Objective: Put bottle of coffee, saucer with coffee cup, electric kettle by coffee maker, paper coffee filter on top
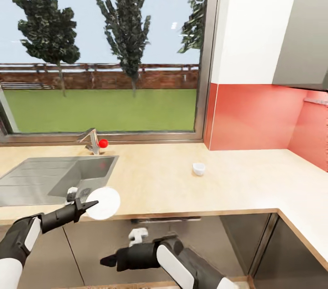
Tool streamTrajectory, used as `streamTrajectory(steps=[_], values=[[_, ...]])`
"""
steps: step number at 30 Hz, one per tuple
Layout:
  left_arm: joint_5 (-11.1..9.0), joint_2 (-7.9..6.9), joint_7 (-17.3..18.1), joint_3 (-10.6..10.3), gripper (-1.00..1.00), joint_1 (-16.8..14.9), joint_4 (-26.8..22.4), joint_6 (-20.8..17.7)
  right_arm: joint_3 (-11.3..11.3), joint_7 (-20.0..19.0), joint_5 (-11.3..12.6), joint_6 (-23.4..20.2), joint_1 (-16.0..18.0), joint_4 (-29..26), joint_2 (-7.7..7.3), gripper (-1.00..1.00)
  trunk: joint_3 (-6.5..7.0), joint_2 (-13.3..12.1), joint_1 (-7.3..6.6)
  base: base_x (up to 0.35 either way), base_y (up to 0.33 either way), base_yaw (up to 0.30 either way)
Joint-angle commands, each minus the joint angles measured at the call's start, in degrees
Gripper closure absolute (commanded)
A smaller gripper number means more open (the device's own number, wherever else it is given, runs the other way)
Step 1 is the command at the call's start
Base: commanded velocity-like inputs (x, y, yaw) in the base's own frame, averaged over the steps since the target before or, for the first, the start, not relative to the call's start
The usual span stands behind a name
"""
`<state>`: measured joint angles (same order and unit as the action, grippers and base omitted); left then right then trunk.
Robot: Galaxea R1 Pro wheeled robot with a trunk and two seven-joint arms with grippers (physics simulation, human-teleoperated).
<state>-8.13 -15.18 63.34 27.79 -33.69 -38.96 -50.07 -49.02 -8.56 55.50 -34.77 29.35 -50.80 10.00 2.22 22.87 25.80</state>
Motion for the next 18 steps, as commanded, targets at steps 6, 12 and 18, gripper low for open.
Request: streamTrajectory(steps=[6,12,18], values=[[-0.04,-0.39,0.03,0.01,1.00,0.02,0.02,-0.20,-2.69,0.11,-0.17,-0.16,-1.26,12.01,0.00,-1.00,-0.03,0.05,-0.01,-0.336,0.000,0.000],[-0.04,-0.79,0.03,-0.12,1.00,0.02,0.02,-0.20,-2.77,0.15,-0.55,6.99,-1.31,33.17,0.00,-1.00,-0.03,0.05,-0.01,-0.132,0.000,0.000],[-0.04,-0.73,0.08,0.11,1.00,0.02,-0.04,-0.09,-2.92,-0.16,-0.76,24.33,-3.33,48.56,-6.89,-1.00,-0.03,0.05,-0.01,-0.007,0.000,0.000]])
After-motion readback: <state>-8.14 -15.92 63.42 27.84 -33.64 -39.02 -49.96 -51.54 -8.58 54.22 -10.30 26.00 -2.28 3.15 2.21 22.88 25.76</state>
